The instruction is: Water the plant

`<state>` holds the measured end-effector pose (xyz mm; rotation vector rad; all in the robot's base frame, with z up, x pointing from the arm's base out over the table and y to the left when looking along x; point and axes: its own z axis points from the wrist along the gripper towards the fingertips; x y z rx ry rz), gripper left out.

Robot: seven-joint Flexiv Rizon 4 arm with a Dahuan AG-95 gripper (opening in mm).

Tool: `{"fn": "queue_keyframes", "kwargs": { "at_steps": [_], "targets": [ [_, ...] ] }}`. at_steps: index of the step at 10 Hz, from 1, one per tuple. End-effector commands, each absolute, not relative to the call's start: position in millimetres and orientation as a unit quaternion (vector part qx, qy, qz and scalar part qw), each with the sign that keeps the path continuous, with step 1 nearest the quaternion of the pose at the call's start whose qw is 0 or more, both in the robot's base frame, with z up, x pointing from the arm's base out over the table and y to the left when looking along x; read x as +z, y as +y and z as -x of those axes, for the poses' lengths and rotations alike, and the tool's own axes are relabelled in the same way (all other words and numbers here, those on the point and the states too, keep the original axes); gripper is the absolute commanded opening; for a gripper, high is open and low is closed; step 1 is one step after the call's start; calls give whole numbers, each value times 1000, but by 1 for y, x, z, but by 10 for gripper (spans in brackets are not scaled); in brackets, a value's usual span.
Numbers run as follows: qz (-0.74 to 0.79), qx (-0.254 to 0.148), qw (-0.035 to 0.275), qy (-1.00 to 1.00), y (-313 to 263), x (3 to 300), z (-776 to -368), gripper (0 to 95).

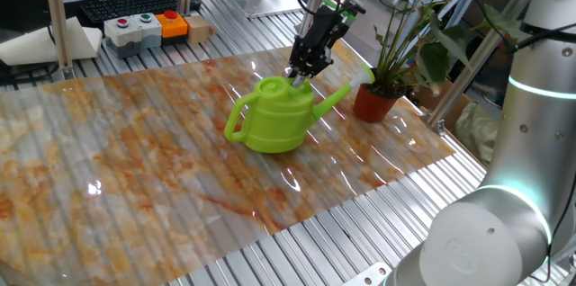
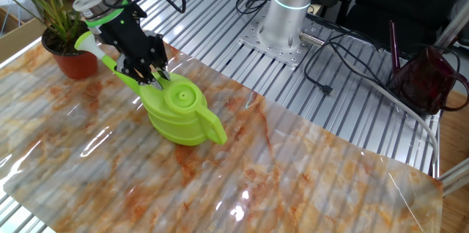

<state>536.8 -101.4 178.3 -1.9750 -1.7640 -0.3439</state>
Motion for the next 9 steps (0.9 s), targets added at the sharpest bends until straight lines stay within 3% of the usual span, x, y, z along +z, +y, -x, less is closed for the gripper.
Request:
{"fn": "queue_keyframes", "kwargs": {
  "at_steps": [1, 9],
  "targets": [
    [718, -130, 241, -641, -103, 184, -537, 0],
    [715, -136, 268, -631, -103, 189, -535, 0]
  ]
}}
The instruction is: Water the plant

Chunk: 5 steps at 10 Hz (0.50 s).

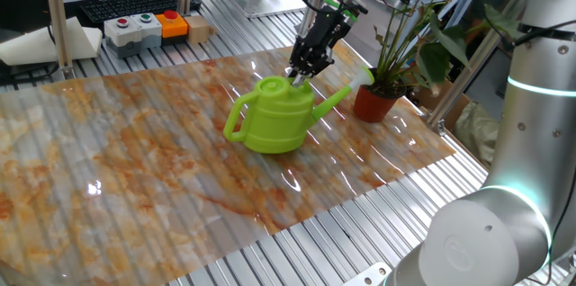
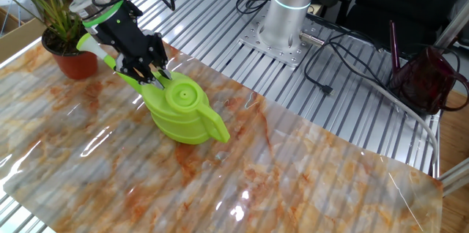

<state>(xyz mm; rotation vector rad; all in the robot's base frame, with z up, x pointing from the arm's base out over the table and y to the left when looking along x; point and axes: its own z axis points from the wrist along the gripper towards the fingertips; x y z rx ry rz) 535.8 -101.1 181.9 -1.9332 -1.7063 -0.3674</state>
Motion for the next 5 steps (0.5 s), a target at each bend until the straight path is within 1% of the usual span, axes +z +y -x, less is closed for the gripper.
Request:
{"fn": "queue_keyframes", "kwargs": {
  "at_steps": [1, 5],
  "targets": [
    [716, -137, 270, -630, -103, 189, -535, 0],
    [714, -137, 279, -627, -104, 191, -535, 0]
  ]
}}
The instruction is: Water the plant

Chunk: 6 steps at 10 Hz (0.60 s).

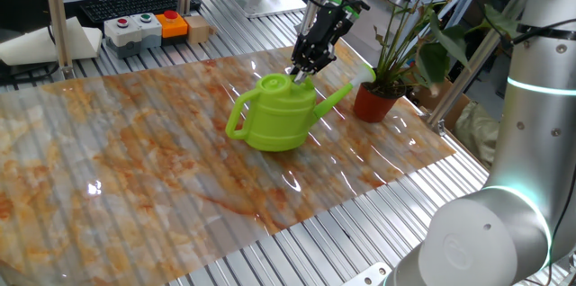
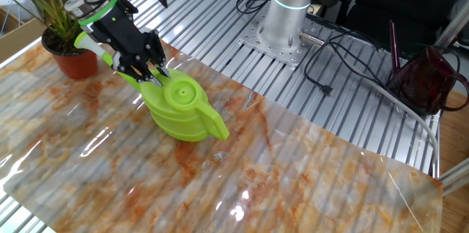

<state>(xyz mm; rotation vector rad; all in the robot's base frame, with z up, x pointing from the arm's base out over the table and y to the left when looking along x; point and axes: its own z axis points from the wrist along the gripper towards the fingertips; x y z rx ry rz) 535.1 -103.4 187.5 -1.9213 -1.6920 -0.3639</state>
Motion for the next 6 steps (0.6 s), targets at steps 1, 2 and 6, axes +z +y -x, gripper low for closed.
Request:
{"fn": "queue_keyframes", "kwargs": {
  "at_steps": [1, 2, 6],
  "targets": [
    [715, -137, 282, -626, -104, 192, -535, 0],
    [714, -139, 285, -624, -104, 193, -535, 0],
    [716, -141, 291, -619, -105, 194, -535, 0]
  ]
}}
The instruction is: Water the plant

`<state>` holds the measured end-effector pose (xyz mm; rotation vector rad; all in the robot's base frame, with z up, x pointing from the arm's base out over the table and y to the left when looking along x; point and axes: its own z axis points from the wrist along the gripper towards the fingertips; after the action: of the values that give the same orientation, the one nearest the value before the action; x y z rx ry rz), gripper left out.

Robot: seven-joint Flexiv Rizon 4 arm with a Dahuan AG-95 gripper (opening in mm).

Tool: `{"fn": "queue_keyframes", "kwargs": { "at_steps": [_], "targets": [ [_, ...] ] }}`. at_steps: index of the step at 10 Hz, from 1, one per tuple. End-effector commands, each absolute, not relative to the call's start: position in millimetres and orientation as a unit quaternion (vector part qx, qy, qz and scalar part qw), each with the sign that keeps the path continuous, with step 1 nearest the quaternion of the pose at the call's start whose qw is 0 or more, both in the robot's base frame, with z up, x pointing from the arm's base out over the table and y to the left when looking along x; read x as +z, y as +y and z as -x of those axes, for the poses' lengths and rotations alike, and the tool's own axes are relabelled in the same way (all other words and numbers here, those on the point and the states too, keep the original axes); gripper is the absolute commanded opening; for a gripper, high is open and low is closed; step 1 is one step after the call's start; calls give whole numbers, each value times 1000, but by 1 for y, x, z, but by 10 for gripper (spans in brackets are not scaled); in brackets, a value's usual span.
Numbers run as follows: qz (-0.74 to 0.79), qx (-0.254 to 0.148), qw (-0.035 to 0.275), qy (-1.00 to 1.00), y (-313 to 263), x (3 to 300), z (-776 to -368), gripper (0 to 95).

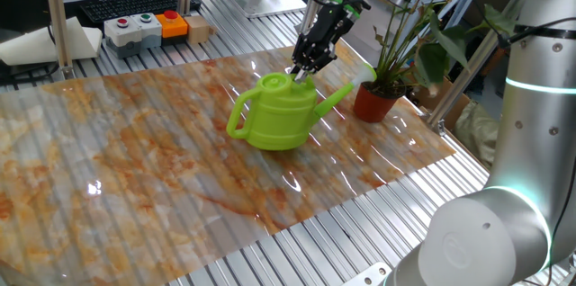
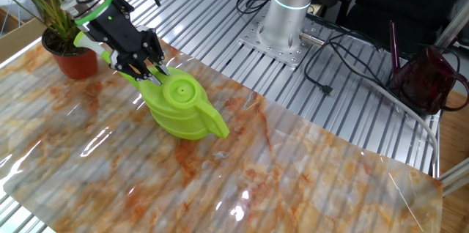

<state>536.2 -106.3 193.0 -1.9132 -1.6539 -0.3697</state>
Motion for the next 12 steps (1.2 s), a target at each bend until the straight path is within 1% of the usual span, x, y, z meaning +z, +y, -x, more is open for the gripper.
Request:
{"fn": "queue_keyframes", "kwargs": {
  "at_steps": [1, 3, 12],
  "targets": [
    [717, -142, 295, -616, -105, 194, -535, 0],
    [716, -145, 302, -612, -105, 195, -535, 0],
    [719, -144, 310, -605, -107, 197, -536, 0]
  ]
}}
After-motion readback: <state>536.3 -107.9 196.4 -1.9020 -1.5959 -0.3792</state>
